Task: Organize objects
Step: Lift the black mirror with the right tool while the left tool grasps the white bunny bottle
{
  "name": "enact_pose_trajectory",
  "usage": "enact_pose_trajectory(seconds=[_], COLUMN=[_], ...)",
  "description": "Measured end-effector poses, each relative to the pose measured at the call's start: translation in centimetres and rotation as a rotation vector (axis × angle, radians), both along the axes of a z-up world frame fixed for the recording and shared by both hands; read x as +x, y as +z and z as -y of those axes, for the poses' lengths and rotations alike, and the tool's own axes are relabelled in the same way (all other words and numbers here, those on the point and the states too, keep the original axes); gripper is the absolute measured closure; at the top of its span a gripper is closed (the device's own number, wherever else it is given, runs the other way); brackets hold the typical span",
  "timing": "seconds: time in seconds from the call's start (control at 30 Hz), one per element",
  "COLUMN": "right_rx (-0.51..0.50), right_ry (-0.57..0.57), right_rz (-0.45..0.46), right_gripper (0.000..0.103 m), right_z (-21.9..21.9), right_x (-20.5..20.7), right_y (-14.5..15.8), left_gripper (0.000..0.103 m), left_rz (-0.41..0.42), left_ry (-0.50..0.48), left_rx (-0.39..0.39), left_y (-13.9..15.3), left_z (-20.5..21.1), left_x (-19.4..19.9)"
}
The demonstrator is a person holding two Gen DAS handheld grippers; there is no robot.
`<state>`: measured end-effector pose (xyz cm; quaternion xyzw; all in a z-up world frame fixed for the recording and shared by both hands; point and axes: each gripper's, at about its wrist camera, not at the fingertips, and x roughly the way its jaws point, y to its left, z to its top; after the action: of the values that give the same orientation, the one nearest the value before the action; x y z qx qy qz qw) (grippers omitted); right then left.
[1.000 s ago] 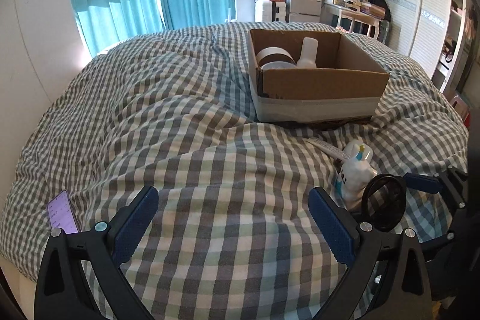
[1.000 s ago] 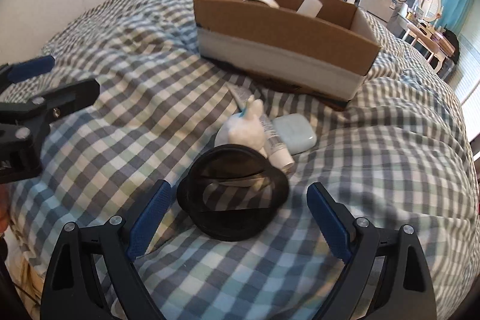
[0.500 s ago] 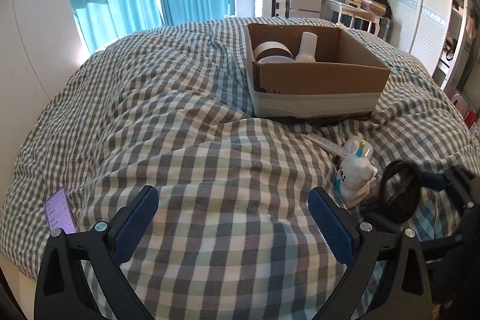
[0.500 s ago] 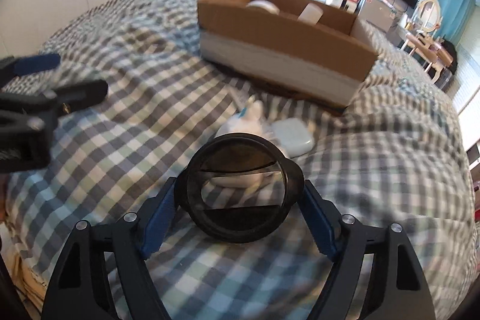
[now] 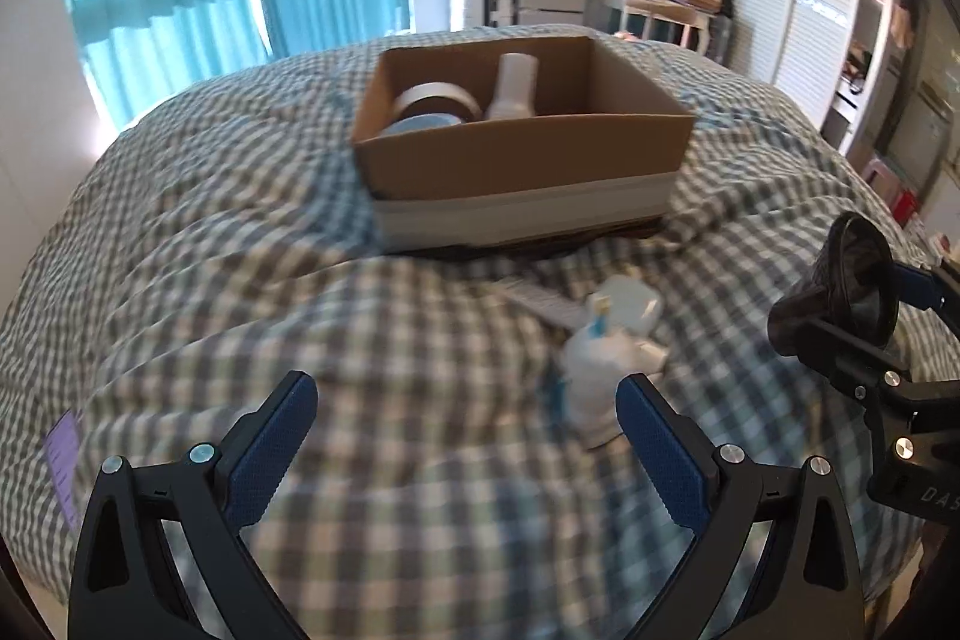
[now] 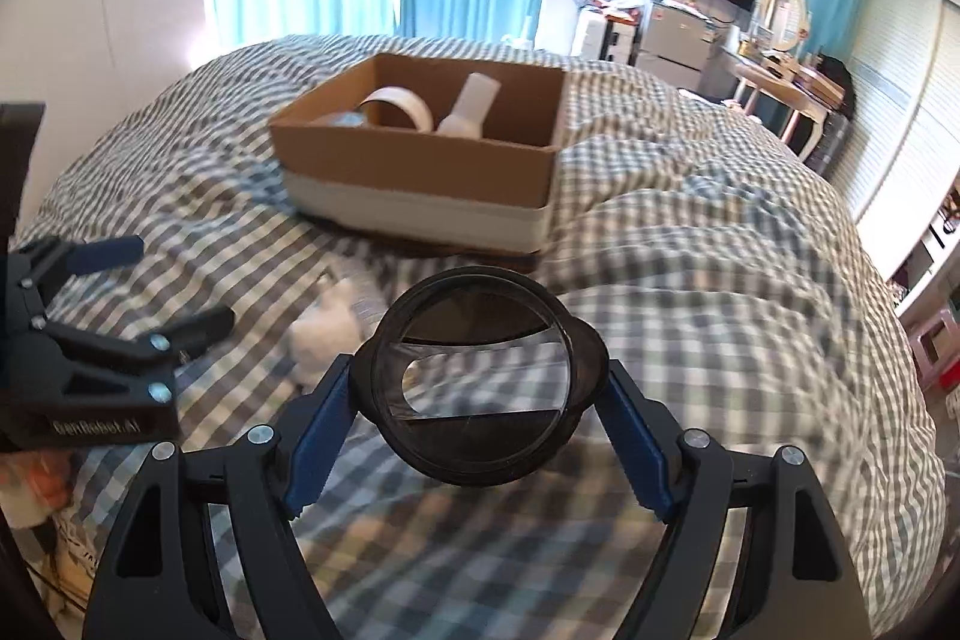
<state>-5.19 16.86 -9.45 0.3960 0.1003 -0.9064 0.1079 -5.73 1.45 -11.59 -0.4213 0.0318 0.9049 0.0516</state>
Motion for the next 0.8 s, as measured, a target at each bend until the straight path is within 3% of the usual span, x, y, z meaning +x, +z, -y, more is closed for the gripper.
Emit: enact_pose_trajectory(seconds=[0.5,0.7,0.8], right_rx=[-0.04,-0.04,-0.038], right_ry=[-0.059,-0.063,-0.071], right_rz=[-0.003,0.001,0.002], right_gripper=[0.024,0.024,0.024], right_z=[-3.8,-4.1,-4.0], right_x=[-0.6,-0.6,-0.7], right_y=[-0.4,-0.8,-1.0], left_gripper=[0.002,0.025,0.048], left_rz=[0.035,0.064,0.094], left_ry=[-0.103,-0.122,-0.124], left_rx=[-0.012,-0.011,0.008], left_y=[-2.5,-3.5,-4.1], left_z=[-5.8,-6.5,-6.4], left_x=[-2.3,-2.8,-3.2])
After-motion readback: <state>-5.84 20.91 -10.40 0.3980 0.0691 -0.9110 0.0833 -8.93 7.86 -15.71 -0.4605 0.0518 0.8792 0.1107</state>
